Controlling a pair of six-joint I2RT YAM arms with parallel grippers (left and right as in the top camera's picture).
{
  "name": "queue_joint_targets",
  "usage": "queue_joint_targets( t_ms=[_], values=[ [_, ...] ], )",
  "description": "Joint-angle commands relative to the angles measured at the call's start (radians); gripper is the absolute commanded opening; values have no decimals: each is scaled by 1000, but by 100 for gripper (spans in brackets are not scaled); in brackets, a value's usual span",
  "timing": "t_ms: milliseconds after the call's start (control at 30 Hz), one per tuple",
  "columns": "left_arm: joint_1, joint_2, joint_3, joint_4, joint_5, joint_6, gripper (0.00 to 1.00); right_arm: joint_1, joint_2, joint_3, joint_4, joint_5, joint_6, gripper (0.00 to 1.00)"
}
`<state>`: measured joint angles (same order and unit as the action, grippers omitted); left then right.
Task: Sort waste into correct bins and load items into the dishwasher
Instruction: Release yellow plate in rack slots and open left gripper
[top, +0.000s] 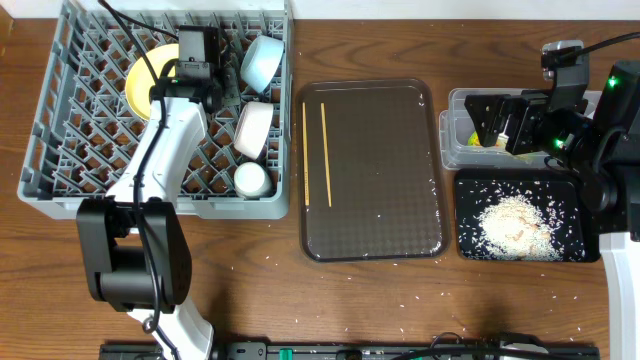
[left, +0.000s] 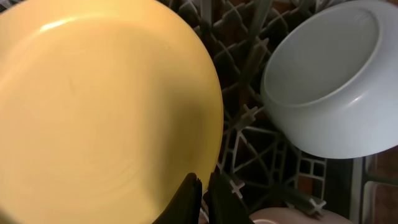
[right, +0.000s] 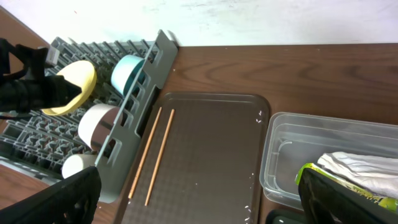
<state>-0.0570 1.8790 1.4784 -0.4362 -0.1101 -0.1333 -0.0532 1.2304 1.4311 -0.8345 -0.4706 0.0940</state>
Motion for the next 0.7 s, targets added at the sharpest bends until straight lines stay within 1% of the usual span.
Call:
queue_joint_targets(
  t_ms=[0, 433, 667],
  values=[
    [-2, 32, -4, 8, 6, 2, 8, -5, 0, 8, 0, 3, -13, 99],
    [-2, 66, -4, 7, 6, 2, 8, -5, 0, 8, 0, 3, -13, 99],
    [-2, 67, -7, -24, 6, 2, 8, -5, 0, 8, 0, 3, -13, 99]
  ],
)
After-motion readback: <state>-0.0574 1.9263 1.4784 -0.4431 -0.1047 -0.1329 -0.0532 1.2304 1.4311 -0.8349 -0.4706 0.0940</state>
